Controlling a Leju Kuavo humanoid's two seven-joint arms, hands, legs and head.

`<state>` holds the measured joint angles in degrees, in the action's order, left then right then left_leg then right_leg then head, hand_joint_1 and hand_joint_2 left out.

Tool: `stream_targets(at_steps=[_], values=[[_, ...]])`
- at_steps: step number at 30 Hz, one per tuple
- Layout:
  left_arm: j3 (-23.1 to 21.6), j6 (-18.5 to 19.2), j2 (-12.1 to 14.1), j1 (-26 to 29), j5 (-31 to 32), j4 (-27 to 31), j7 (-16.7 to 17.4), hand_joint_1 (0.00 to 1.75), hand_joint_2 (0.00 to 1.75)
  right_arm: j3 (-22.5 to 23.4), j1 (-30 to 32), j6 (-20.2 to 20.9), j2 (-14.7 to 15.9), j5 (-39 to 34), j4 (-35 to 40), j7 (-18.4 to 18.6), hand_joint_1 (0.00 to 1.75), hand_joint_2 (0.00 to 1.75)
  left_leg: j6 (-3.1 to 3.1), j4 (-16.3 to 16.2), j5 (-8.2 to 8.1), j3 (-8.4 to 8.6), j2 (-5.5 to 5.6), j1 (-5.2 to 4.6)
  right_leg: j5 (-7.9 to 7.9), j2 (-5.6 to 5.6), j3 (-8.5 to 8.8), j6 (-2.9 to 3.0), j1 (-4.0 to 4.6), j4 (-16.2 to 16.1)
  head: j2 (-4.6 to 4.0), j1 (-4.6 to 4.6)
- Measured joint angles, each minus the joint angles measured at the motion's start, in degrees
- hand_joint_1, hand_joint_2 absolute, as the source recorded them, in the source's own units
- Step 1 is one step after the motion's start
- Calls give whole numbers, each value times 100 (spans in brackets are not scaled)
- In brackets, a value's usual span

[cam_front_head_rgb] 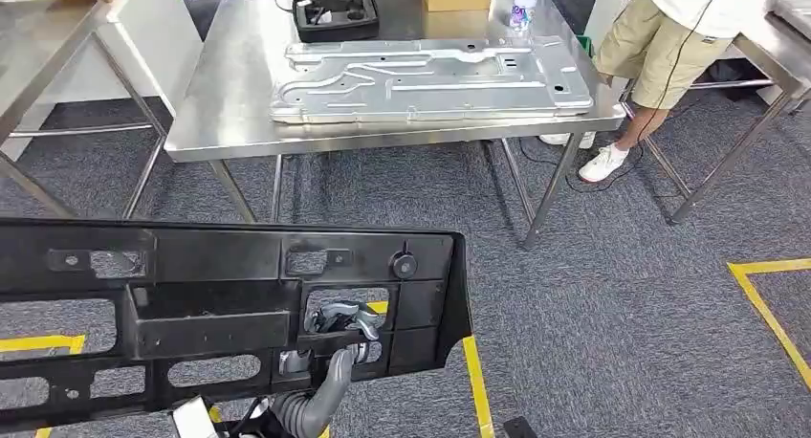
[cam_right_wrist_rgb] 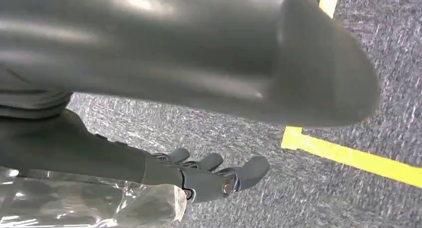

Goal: Take the parts from the cabinet and place them on the table.

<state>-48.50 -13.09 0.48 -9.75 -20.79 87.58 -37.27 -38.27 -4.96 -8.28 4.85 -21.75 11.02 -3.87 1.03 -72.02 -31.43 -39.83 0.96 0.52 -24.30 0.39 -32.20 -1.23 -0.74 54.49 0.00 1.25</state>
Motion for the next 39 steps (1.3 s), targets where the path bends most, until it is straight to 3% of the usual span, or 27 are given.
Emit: stream_targets(at_steps=[2, 3, 4, 7, 9, 10, 12, 13, 14, 15, 16, 18, 19, 22, 24, 25, 27, 28, 29, 30, 31, 33, 34, 37, 39], values=[[2, 0, 0, -5, 0, 0, 2, 175, 175, -2, -3, 0, -7, -24, 0, -2, 0, 0, 3, 1106, 508, 542, -25, 15, -14, 0, 26, -23, -7, 3, 0, 0], [2, 0, 0, -10, 0, 0, 7, 175, 175, -2, -2, 0, -9, -37, 0, -4, 0, 0, 13, 1591, 659, 795, -67, 21, -25, 1, 40, -45, -2, 3, 0, -2], [2, 2, 0, -16, 0, 0, 9, 175, 175, -2, -6, 0, -7, -39, 0, -4, 0, 0, 59, 1685, 634, 814, -59, -17, -43, 7, 33, -77, 45, 21, 0, -2], [7, -9, 2, -13, 0, 7, 11, 175, 175, -2, -9, 0, -4, -44, 0, -4, 0, 0, 181, 1683, 637, 798, -39, -60, -38, 4, 46, -173, 12, -12, 0, 9], [9, -9, 2, -21, 7, 13, 11, 175, 175, -2, -13, 0, 2, -44, 0, -7, 0, 0, 256, 1727, 684, 854, -42, -17, -131, -3, 29, -232, -13, 99, 0, 11], [11, -9, 2, -27, 4, 15, 13, 175, 175, -7, -14, 2, -7, -44, 0, -13, 0, 0, 292, 1726, 683, 860, -46, -10, -342, -5, -114, -244, -13, 408, 0, 28], [13, -9, 2, -23, 7, 15, 24, 175, 175, -7, -14, 2, -11, -46, 0, -13, 0, 0, 313, 1724, 672, 858, -50, -26, -823, -6, -616, -275, -16, 1460, 0, 42], [15, -9, 2, -18, 7, 15, 28, 175, 175, -9, -6, 2, -11, -48, 0, -13, 0, 0, 320, 1723, 667, 858, -48, -36, -939, -6, -825, -279, -16, 1875, 0, 44], [15, -9, 4, -17, 7, 15, 33, 175, 175, -7, -2, 2, -11, -48, 0, -11, 0, 0, 324, 1723, 658, 863, -40, -38, -916, -6, -911, -278, -16, 1998, 0, 44], [15, -11, 4, -16, 7, 15, 44, 175, 175, -7, -1, 0, -9, -50, 0, -13, 0, 0, 327, 1723, 652, 874, -30, -38, -766, -6, -854, -270, -16, 1829, 0, 44], [17, -11, 4, -17, 9, 15, 46, 175, 175, -9, -3, 0, -9, -50, 0, -13, 0, 0, 320, 1723, 636, 895, -20, -36, -507, -6, -651, -263, -17, 1399, 0, 44], [18, -11, 2, -18, 15, 15, 46, 175, 175, -9, -8, 2, -9, -50, 0, -13, 0, 0, 284, 1723, 593, 956, -5, -33, 11, -6, -59, -245, -28, 214, 0, 44], [22, -13, 4, -19, 18, 15, 46, 175, 175, -7, -18, 2, -11, -50, 0, -13, 0, 0, 249, 1713, 568, 949, -1, -74, -74, -3, 21, -230, -4, 49, 0, 42], [26, -20, 4, -15, 26, 15, 50, 175, 175, -9, -2, 0, -11, -57, 0, -20, 0, 0, 169, 1739, 555, 942, 5, -52, -78, -2, -10, -137, 39, 54, 0, 39], [33, -26, 4, -16, 35, 33, 59, 175, 175, -9, -4, 2, -13, -59, 0, -22, 0, 0, 100, 1644, 471, 917, -7, -28, -50, -6, 35, -61, -2, -1, 0, 39], [33, -26, 4, -25, 37, 46, 59, 175, 175, -9, -8, 0, -15, -59, 0, -28, 0, 0, 83, 1399, 343, 810, -15, -36, -73, -7, 52, -25, 0, -1, 0, 28], [35, -28, 9, -11, 42, 46, 59, 175, 175, -7, -8, 0, -11, -59, 0, -28, 0, 0, 39, 366, -92, 282, -17, -19, -108, -15, 85, 30, 9, 0, 0, 13], [35, -33, 15, 2, 37, 46, 61, 175, 175, -7, -7, 0, -11, -59, 0, -28, 0, 0, 31, -112, -229, 5, -18, -18, -130, -14, 100, 35, 12, 1, 0, 11], [35, -35, 20, 12, 37, 46, 61, 175, 175, -7, -3, 0, -11, -59, 0, -28, 0, 0, 23, -334, -234, -152, -19, -17, -151, -13, 122, 31, 13, 1, 0, 11], [35, -35, 24, 11, 39, 46, 61, 175, 175, -7, 2, 0, -11, -59, 0, -28, 0, 0, 16, -255, -114, -165, -22, -15, -178, -12, 156, 27, 12, 2, 0, 9], [35, -35, 24, 10, 39, 46, 61, 175, 175, -9, 8, 0, -13, -59, 0, -28, 0, 0, 18, 110, 138, -22, -29, -12, -212, -7, 207, 12, 11, 2, 0, 9], [35, -35, 24, 7, 39, 48, 61, 175, 175, -9, 9, 0, -20, -59, 0, -28, 0, 0, 41, 1284, 751, 507, -57, -2, -301, -2, 340, -33, 9, 1, 0, 9], [35, -35, 26, 5, 39, 46, 59, 175, 175, -7, 8, 0, -18, -59, 0, -28, 0, 0, 77, 1572, 756, 646, -75, -14, -342, -3, 361, -73, 24, -1, 0, 9], [39, -46, 26, 13, 33, 57, 61, 175, 175, -7, -8, 0, -15, -59, 0, -28, 0, 0, 191, 1616, 708, 646, -38, -59, -357, -5, 394, -168, 42, 31, 0, 11], [37, -46, 26, 9, 39, 66, 61, 175, 175, -9, -6, 0, -15, -59, 0, -28, 0, 0, 264, 1652, 703, 742, -31, -27, -407, -11, 378, -215, 23, 86, 2, 11]])
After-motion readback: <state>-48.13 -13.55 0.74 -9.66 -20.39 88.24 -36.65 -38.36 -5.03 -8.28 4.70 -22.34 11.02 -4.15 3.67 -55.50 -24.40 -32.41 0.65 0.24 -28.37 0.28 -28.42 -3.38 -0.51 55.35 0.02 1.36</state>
